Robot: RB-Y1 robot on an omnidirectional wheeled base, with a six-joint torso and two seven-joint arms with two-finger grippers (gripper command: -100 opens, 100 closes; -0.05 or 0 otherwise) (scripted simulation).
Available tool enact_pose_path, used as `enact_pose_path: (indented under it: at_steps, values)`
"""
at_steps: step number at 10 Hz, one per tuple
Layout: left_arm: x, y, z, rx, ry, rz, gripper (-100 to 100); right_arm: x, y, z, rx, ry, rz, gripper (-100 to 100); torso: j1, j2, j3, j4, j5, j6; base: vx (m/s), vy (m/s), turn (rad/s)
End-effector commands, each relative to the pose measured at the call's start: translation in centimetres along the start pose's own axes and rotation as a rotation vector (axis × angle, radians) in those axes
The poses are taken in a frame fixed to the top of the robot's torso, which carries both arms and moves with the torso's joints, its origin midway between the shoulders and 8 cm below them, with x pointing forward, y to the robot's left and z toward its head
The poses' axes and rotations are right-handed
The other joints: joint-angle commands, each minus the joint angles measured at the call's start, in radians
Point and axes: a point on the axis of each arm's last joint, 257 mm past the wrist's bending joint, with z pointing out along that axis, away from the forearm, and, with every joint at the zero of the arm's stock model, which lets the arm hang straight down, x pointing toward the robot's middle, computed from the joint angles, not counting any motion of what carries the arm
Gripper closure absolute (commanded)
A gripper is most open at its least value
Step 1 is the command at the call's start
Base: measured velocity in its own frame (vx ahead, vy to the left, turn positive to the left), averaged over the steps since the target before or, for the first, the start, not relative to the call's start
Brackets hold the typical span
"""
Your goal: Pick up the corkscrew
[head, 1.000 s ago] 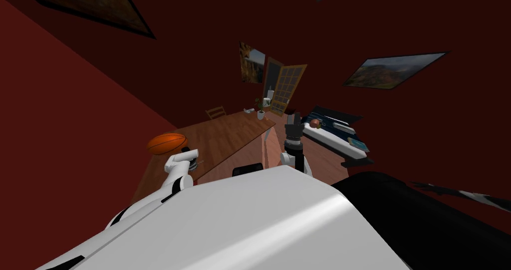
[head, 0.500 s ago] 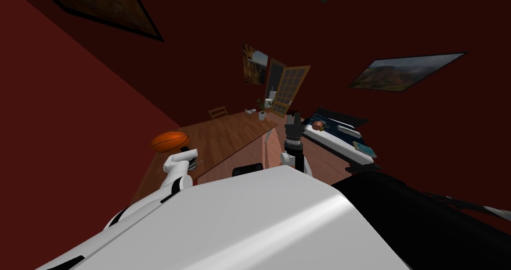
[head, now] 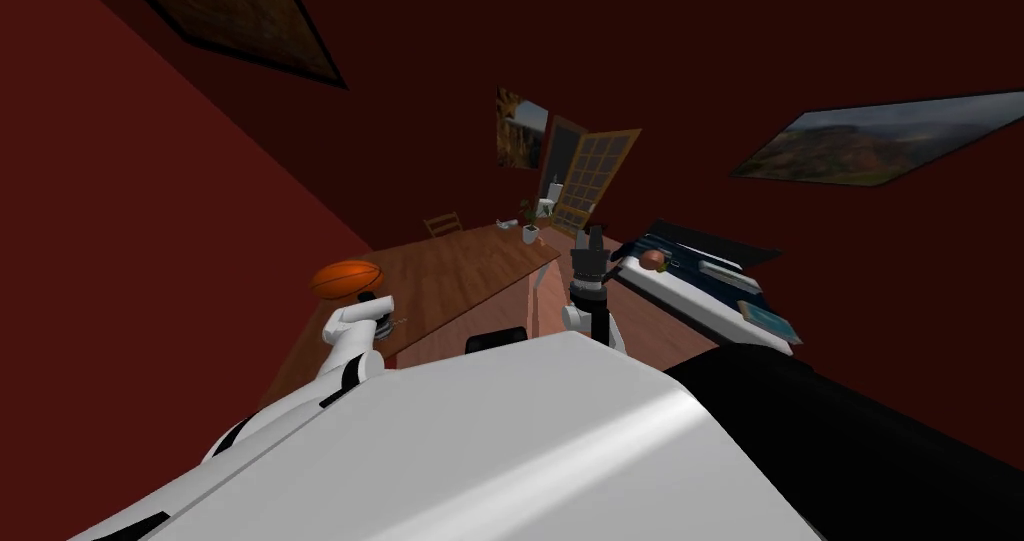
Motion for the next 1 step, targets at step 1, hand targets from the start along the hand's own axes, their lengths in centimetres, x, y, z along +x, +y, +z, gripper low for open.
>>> enact_pose_path:
  at_steps: [1]
  values:
    - [0.00,0.00,0.00,0.000,0.000,0.000,0,0.00,0.00,0.00,0.000,0.000,0.000,0,0.000,0.000,0.000,0.000,0.000,0.000,0.005,-0.006,-0.005]
